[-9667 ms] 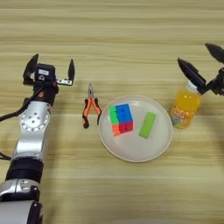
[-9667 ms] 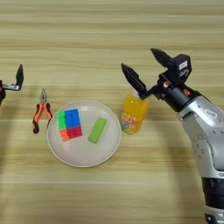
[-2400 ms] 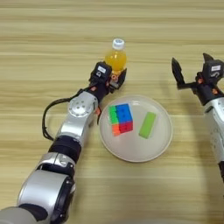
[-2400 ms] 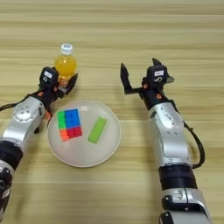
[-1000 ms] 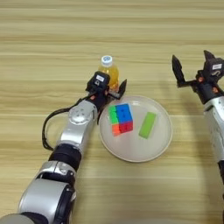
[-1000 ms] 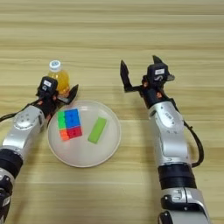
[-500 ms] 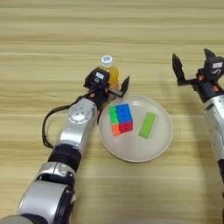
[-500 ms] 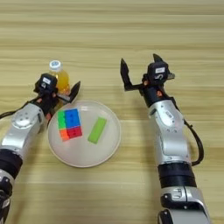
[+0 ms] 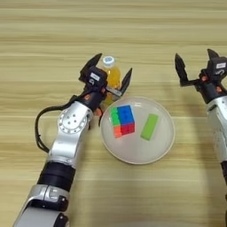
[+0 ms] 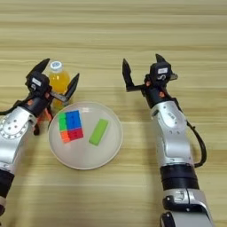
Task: Move the objects on the table
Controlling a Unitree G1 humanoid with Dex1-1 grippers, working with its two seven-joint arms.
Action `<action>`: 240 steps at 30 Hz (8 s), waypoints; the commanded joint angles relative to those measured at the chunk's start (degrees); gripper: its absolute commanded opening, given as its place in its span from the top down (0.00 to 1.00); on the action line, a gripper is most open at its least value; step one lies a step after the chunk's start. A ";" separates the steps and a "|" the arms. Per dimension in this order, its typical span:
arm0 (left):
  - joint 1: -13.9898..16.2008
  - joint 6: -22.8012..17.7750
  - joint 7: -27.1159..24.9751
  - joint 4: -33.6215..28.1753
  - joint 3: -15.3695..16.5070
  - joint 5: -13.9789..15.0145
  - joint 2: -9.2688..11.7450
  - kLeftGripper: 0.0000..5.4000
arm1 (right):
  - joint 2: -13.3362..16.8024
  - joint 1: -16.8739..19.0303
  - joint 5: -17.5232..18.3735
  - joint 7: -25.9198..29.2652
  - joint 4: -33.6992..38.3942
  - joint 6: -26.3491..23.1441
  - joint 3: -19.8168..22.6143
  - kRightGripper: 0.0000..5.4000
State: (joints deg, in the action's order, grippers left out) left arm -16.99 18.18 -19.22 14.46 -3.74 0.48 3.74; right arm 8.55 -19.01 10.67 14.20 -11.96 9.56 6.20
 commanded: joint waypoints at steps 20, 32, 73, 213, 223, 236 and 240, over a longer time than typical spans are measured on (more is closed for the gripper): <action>-0.11 1.58 7.41 -5.12 10.97 6.31 3.02 0.00 | 1.39 -1.21 0.34 5.45 1.58 0.16 -1.83 0.00; -1.57 -1.76 12.66 7.50 13.38 5.41 4.09 0.00 | 6.77 2.95 6.85 26.78 14.99 -8.27 -12.15 0.00; -1.03 -1.27 11.70 7.60 13.41 7.38 1.24 0.00 | 6.76 -19.94 -6.39 59.52 -22.38 -6.28 -29.09 0.00; 6.45 -15.88 -41.70 -22.20 -5.57 25.08 20.51 0.00 | 27.96 -7.66 8.05 63.50 17.14 -24.45 -17.09 0.39; 6.00 -15.39 -43.87 -20.76 -8.37 22.92 20.38 0.00 | 27.89 -8.04 8.50 63.38 18.70 -25.33 -17.96 0.39; 5.26 -13.73 -43.87 -18.28 -9.62 19.69 19.65 0.00 | 27.94 -7.57 9.54 63.23 21.30 -26.02 -18.52 0.39; 5.13 -13.38 -43.88 -17.93 -9.59 19.43 19.49 0.00 | 27.96 -7.55 9.69 63.19 21.76 -26.18 -18.63 0.39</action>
State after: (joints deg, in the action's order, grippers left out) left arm -10.73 4.31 -62.82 -3.85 -13.26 20.58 23.23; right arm 35.89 -25.56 19.63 77.29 8.78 -15.90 -12.26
